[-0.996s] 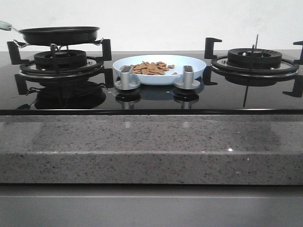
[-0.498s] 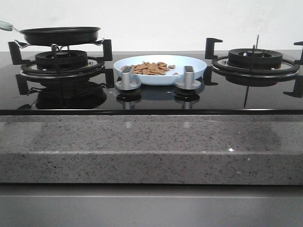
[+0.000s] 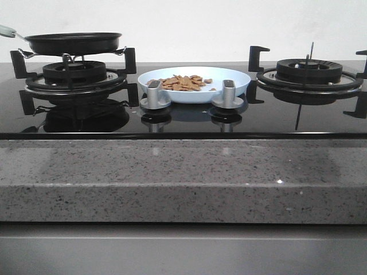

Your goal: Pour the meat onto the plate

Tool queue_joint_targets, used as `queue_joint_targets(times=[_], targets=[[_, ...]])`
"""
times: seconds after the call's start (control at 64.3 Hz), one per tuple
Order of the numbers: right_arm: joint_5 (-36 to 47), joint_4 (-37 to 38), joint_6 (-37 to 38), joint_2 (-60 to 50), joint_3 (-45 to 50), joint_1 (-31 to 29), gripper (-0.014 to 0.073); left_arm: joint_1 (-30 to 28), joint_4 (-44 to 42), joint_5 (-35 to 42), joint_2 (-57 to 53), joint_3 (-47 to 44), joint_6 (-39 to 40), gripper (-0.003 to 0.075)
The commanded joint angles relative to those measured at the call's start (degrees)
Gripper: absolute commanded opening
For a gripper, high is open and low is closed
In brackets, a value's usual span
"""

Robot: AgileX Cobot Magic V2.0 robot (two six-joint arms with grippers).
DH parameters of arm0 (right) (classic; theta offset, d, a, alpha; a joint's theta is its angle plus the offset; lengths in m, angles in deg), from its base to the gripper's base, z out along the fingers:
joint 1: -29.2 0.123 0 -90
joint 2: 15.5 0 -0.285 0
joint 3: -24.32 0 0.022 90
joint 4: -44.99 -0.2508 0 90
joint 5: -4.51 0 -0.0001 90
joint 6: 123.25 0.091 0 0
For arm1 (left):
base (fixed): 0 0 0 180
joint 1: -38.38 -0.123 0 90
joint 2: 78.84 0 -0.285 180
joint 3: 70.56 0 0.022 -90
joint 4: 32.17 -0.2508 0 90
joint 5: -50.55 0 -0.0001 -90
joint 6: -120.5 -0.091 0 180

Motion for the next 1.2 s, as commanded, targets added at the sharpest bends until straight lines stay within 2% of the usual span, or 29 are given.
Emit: queue_joint_targets(times=[0.0, 0.14, 0.296, 0.467, 1.183], targets=[[4.8, 0.0, -0.4, 0.4, -1.7, -0.1, -0.0061, -1.9, 2.3, 7.3, -1.0, -0.9, -0.1, -0.0020], [4.8, 0.0, -0.4, 0.4, -1.7, -0.1, -0.0061, -1.9, 1.9, 14.9, -1.0, -4.9, 3.9, -0.0020], [4.8, 0.0, -0.4, 0.4, -1.7, -0.1, -0.0061, 0.3, 1.5, 20.7, -1.0, -8.3, 4.1, -0.0020], [4.8, 0.0, -0.4, 0.4, -1.7, -0.1, -0.0061, 3.2, 0.6, 19.3, -1.0, -8.3, 4.1, -0.0020], [4.8, 0.0, -0.4, 0.4, -1.7, -0.1, -0.0061, 3.2, 0.5, 19.3, -1.0, -8.3, 4.1, -0.0020]])
